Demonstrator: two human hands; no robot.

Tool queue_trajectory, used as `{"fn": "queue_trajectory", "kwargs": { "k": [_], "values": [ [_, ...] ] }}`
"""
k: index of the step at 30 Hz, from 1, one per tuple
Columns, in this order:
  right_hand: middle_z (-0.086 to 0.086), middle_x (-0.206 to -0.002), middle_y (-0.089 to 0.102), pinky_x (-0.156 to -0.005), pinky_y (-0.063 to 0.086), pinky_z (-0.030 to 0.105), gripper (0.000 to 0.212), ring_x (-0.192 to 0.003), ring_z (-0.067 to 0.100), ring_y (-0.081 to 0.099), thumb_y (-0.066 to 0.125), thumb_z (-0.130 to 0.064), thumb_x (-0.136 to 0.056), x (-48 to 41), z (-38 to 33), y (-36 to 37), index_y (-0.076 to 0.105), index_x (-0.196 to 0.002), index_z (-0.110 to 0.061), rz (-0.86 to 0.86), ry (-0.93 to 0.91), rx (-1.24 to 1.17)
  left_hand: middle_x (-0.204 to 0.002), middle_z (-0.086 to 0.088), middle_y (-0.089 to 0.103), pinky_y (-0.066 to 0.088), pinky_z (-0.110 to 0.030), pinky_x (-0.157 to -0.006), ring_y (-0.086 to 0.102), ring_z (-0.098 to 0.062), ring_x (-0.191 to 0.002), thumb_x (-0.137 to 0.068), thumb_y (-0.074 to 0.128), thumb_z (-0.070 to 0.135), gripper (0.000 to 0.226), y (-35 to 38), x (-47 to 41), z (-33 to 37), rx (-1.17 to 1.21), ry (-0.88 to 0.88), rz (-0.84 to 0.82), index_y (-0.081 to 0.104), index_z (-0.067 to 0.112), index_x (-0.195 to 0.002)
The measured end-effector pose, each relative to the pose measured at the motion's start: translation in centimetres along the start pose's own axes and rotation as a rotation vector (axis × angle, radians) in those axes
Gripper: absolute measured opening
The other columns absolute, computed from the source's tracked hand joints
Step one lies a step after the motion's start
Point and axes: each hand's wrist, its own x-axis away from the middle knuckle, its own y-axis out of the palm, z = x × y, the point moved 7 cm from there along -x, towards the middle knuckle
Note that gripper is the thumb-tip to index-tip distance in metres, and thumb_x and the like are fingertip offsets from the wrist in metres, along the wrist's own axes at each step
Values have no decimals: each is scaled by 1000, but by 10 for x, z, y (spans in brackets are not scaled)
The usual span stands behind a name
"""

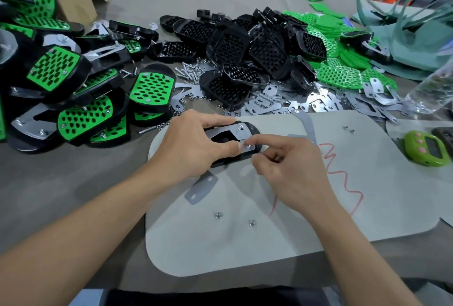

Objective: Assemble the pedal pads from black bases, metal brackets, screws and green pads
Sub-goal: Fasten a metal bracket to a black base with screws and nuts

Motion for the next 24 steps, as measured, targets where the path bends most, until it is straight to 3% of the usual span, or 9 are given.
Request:
{"fn": "queue_trajectory", "kwargs": {
  "k": [5, 9, 12, 14, 16, 19, 21, 22, 24],
  "values": [
    [14, -60, 64, -55, 48, 39, 26, -62, 36, 62, 68, -12, -82, -2, -2, -3, 74, -84, -37, 36, 50, -30, -81, 63, 46, 35, 6, -69, 52, 31, -83, -61, 92, 49, 50, 0, 0, 0, -7, -4, 5, 77, 44, -108],
    [-2, -61, 71, -59, 51, 32, 9, -59, 23, 66, 68, -20, -77, 11, 3, -4, 74, -72, -26, -16, 93, -34, -81, 64, 44, 33, 7, -69, 51, 31, -84, -60, 90, 51, 50, -1, 0, -2, -12, -27, 7, 77, 46, -108],
    [-1, -66, 73, -68, 58, 46, 9, -63, 21, 69, 70, -18, -77, 14, 4, -14, 76, -76, -25, 68, 68, -91, -81, 64, 44, 34, 6, -70, 52, 30, -83, -60, 90, 51, 51, 0, 0, -3, -15, -26, 16, 78, 43, -109],
    [-4, -69, 74, -67, 58, 45, 18, -63, 23, 68, 73, -13, -78, 6, 1, -19, 77, -81, -30, 141, 34, -63, -80, 65, 43, 34, 6, -71, 51, 30, -84, -60, 91, 52, 51, 0, 0, -2, -20, -23, 19, 78, 43, -109],
    [-13, -70, 73, -66, 59, 33, 25, -62, 12, 69, 74, -7, -79, -5, -6, -17, 78, -82, -32, 132, -11, -4, -79, 65, 43, 34, 6, -72, 51, 31, -84, -61, 91, 52, 52, 0, -1, -2, -26, -18, 18, 78, 43, -110],
    [-21, -54, 63, -55, 47, 11, 18, -51, -4, 60, 71, -9, -82, -18, -25, -8, 74, -78, -26, 10, -105, 235, -81, 63, 46, 33, 6, -72, 49, 33, -85, -61, 89, 54, 52, -1, 1, 0, -31, 0, 25, 77, 43, -111],
    [-13, -49, 60, -57, 48, 17, 14, -55, 1, 58, 65, -13, -84, -25, -37, -2, 71, -77, -22, -88, -155, 500, -79, 50, 57, 34, 5, -72, 50, 31, -85, -60, 88, 55, 53, -2, 1, 0, -29, 3, 39, 76, 45, -111],
    [-9, -54, 62, -61, 52, 27, 13, -60, 6, 59, 61, -13, -85, -28, -42, 1, 68, -77, -21, -140, -163, 619, -77, 46, 59, 35, 5, -72, 51, 29, -85, -60, 88, 54, 53, -2, 1, -1, -29, 0, 40, 76, 46, -111],
    [-5, -66, 58, -55, 46, 36, 12, -69, 23, 56, 55, -8, -84, -30, -53, 11, 58, -79, -18, -231, -202, 839, -78, 49, 57, 37, 3, -72, 54, 25, -84, -60, 90, 54, 54, -1, 0, -1, -32, 0, 25, 76, 46, -112]
  ]
}}
